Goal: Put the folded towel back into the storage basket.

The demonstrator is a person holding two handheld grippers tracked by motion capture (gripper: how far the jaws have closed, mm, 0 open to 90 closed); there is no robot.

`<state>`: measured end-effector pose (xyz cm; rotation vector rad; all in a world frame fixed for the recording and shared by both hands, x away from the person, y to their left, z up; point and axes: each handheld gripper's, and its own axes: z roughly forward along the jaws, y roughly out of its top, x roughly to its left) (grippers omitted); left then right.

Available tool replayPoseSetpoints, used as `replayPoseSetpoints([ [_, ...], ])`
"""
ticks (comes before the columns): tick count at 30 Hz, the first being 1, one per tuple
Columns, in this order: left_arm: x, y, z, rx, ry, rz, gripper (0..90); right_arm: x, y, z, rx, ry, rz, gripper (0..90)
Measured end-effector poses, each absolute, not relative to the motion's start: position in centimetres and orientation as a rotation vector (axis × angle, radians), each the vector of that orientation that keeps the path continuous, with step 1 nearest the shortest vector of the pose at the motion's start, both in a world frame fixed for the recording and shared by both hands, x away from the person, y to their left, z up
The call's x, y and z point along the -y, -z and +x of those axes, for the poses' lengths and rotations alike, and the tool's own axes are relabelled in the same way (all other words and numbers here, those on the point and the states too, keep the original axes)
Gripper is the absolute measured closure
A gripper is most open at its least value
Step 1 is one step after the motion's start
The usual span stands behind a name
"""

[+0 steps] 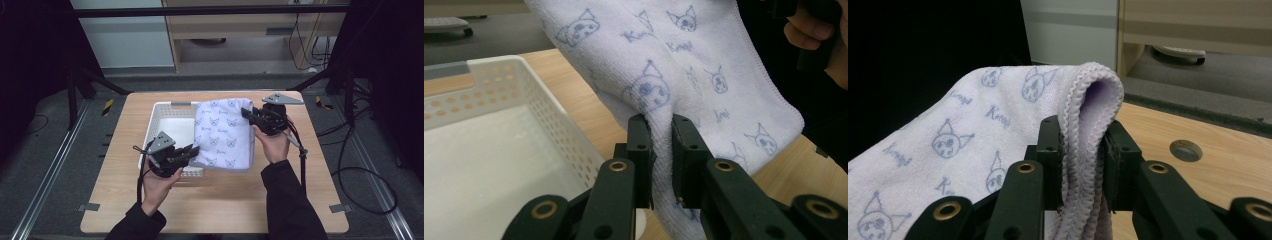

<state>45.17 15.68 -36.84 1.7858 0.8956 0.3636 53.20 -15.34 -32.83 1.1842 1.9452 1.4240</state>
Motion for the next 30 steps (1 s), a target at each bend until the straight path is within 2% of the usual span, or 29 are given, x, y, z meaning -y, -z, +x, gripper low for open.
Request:
replayPoseSetpoints([
  [30,-21.9,36.1,45.7,-1.027,-0.483,1.719,79.8,7.9,31.4,55.6,-1.963,-1.46,1.084,73.1],
])
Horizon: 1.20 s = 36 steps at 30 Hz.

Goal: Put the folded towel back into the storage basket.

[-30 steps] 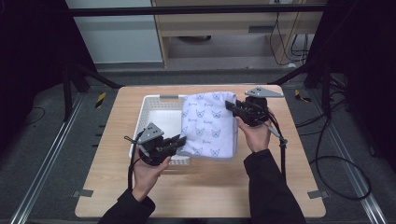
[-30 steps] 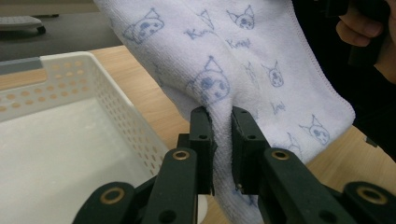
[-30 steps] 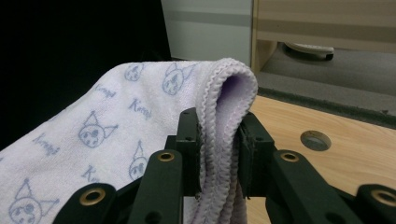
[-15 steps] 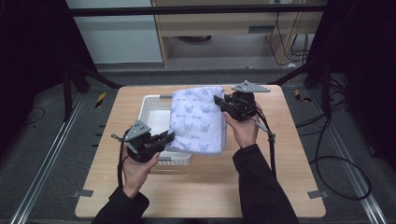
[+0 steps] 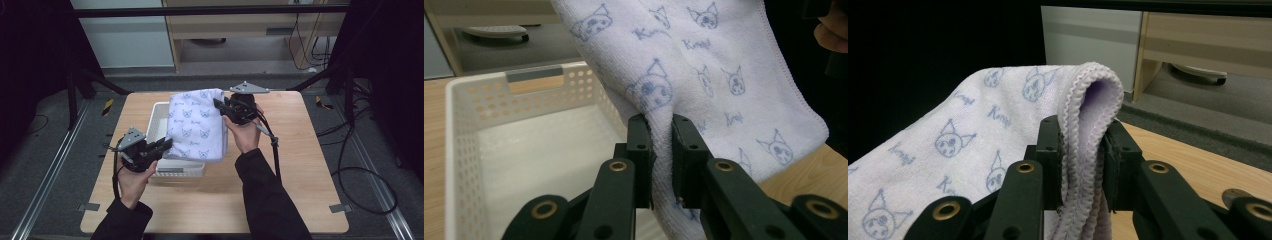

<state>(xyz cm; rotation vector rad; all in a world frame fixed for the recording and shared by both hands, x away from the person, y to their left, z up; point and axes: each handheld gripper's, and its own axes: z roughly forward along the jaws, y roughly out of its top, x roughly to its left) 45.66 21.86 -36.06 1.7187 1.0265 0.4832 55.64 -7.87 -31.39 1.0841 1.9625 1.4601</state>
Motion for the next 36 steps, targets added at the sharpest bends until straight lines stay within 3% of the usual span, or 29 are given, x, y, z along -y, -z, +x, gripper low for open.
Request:
replayPoseSetpoints([
  [17,-25.7,36.6,45.7,-1.107,-0.547,1.7,79.8,2.9,31.7,56.8,-2.004,-1.476,1.049,73.0],
  [36,-27.3,38.2,47.1,-1.196,-0.564,1.72,79.8,0.5,34.2,58.7,-2.045,-1.459,1.068,72.8],
])
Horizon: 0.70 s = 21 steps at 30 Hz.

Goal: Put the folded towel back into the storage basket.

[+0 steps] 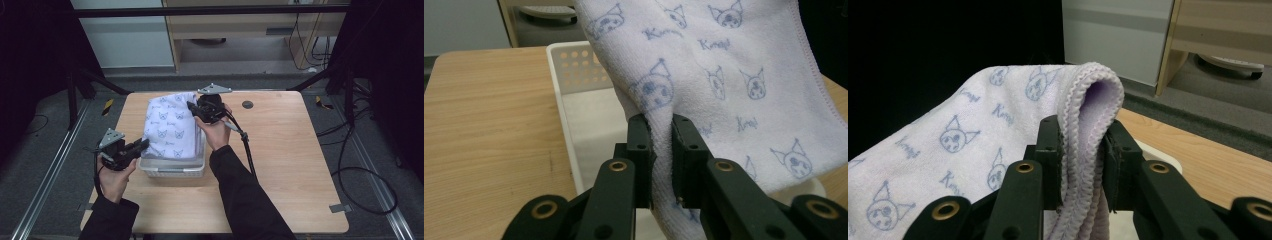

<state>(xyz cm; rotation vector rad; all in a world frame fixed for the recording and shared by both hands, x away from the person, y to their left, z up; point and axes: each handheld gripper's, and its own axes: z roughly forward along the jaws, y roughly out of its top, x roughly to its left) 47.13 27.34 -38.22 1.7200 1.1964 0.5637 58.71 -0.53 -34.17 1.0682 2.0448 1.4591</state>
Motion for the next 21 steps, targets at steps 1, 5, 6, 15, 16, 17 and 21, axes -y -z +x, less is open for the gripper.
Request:
replayPoseSetpoints([
  [1,-27.4,38.3,47.2,-1.199,-0.565,1.722,79.8,0.4,34.4,58.9,-2.048,-1.456,1.072,72.8],
  [5,-27.7,38.7,47.5,-1.221,-0.566,1.728,79.8,-0.1,35.0,59.3,-2.057,-1.454,1.081,72.8],
  [6,-27.7,38.8,47.6,-1.226,-0.567,1.729,79.8,-0.2,35.2,59.5,-2.06,-1.455,1.08,72.8],
  [15,-27.7,39.8,48.2,-1.252,-0.563,1.751,79.8,-0.8,36.3,60.3,-2.081,-1.437,1.091,72.9],
  [16,-27.7,39.9,48.2,-1.255,-0.561,1.755,79.8,-0.8,36.4,60.3,-2.083,-1.433,1.091,72.8],
  [17,-27.6,40.1,48.3,-1.258,-0.56,1.76,79.8,-0.9,36.5,60.3,-2.085,-1.43,1.093,72.9],
  [21,-27.5,40.4,48.4,-1.26,-0.558,1.775,79.8,-0.9,36.9,60.5,-2.093,-1.423,1.101,72.9],
])
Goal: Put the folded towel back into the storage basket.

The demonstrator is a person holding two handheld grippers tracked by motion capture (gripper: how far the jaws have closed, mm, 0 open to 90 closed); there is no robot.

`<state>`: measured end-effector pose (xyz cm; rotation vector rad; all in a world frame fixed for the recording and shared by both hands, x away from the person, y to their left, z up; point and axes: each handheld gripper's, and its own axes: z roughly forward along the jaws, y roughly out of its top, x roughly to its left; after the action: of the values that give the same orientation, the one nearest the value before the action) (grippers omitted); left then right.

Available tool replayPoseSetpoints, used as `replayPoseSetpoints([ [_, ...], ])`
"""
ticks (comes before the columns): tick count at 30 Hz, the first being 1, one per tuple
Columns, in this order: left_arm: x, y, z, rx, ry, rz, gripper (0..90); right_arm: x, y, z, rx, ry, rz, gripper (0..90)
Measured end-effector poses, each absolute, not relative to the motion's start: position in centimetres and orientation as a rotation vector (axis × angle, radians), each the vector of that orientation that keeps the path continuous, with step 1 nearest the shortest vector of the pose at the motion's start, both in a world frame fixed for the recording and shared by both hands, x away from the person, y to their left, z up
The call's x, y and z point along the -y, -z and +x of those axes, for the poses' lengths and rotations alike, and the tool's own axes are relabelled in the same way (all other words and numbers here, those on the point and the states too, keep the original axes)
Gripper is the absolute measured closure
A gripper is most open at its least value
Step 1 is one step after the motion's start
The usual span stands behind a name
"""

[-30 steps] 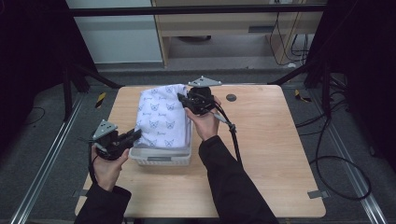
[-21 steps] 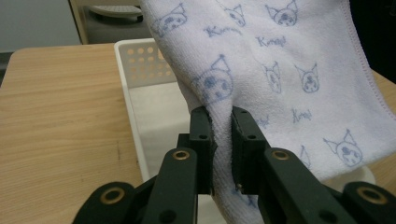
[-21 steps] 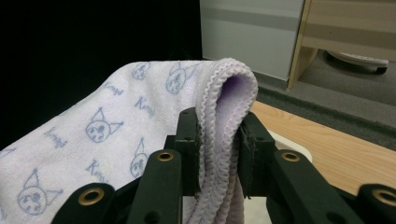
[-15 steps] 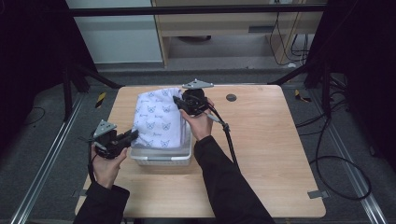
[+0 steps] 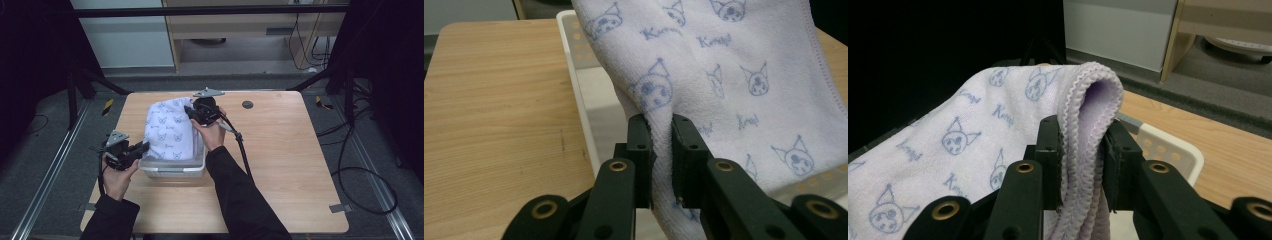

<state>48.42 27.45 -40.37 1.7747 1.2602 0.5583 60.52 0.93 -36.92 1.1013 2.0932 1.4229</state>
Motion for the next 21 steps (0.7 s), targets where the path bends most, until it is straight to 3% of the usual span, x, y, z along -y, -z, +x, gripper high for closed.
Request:
replayPoseSetpoints([
  [21,-26.6,42.0,49.1,-1.279,-0.553,1.848,79.8,-0.6,39.9,61.3,-2.135,-1.372,1.168,72.6],
])
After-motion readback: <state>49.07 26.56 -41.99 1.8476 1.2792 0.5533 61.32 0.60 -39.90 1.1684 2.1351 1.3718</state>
